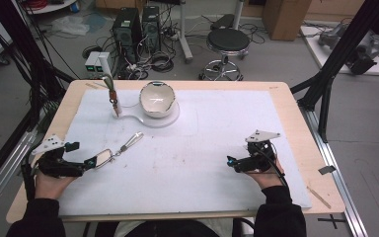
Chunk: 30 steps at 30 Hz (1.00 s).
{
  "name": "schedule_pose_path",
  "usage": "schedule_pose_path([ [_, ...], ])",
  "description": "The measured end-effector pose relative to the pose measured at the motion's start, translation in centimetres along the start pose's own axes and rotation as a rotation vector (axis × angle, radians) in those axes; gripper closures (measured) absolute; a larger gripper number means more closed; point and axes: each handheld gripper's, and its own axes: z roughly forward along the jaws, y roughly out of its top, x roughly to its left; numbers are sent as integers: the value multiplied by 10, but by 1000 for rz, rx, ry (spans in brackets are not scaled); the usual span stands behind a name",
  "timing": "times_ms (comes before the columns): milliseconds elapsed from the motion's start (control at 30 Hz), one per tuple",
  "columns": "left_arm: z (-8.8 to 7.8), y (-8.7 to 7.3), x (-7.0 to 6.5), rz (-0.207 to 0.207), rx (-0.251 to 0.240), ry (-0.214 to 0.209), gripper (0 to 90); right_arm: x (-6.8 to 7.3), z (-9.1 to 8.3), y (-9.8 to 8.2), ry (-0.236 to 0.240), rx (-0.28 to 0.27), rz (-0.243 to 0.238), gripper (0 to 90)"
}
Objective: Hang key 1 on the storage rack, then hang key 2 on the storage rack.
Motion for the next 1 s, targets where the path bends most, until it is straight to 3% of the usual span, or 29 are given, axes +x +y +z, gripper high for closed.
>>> schedule_pose_path([
  [567, 3, 1, -1, 5, 12, -4, 17, -3, -5, -12, -21, -15, 21, 6],
  [1000, 27, 24, -13, 58, 92, -55, 17, -5, -10, -21, -41, -6, 15, 6],
])
